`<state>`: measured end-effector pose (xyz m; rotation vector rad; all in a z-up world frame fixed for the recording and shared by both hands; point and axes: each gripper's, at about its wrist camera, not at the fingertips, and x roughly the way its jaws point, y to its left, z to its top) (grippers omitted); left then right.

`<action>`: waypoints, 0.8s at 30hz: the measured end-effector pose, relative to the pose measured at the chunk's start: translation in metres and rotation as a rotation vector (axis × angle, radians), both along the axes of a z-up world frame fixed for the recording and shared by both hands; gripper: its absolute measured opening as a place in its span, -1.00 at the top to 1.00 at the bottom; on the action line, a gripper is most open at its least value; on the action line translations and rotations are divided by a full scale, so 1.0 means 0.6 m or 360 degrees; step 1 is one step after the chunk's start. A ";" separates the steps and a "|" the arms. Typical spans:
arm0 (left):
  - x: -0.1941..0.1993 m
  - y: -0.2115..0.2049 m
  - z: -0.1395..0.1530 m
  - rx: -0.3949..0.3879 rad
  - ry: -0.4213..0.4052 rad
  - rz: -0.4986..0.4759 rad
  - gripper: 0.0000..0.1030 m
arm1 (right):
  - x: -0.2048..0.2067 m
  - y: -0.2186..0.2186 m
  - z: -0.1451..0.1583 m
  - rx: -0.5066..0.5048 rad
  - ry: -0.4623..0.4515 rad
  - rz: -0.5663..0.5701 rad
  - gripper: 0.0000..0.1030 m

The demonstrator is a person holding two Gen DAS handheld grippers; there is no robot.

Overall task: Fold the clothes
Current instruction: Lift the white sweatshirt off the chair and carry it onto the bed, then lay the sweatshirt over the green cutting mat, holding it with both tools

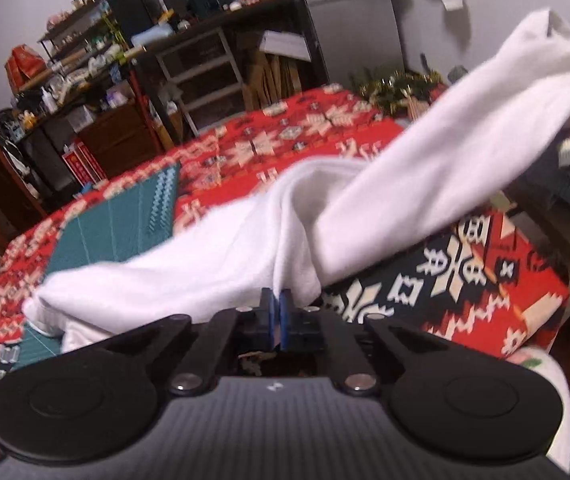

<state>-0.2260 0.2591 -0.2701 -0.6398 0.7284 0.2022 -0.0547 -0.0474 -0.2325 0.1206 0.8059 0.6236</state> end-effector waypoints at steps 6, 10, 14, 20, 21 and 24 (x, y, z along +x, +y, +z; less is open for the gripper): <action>0.005 -0.056 0.031 0.0140 -0.0154 -0.0206 -0.05 | -0.013 0.026 0.079 0.0171 -0.0068 0.0103 0.96; 0.019 -0.094 0.039 0.0262 -0.0212 -0.0313 -0.15 | -0.024 0.061 0.111 0.0221 -0.0098 0.0179 0.95; 0.043 -0.120 0.024 0.0387 -0.0171 -0.0395 -0.15 | -0.030 0.083 0.127 0.0229 -0.0113 0.0179 0.96; 0.075 -0.138 -0.007 0.0629 -0.0065 -0.0365 0.07 | -0.037 0.068 0.139 0.0261 -0.0139 0.0161 0.96; 0.076 -0.140 -0.010 0.0664 -0.0059 -0.0358 0.19 | -0.038 0.065 0.141 0.0263 -0.0141 0.0158 0.96; 0.081 -0.140 -0.011 0.0758 -0.0024 -0.0322 0.94 | -0.040 0.053 0.143 0.0258 -0.0146 0.0148 0.96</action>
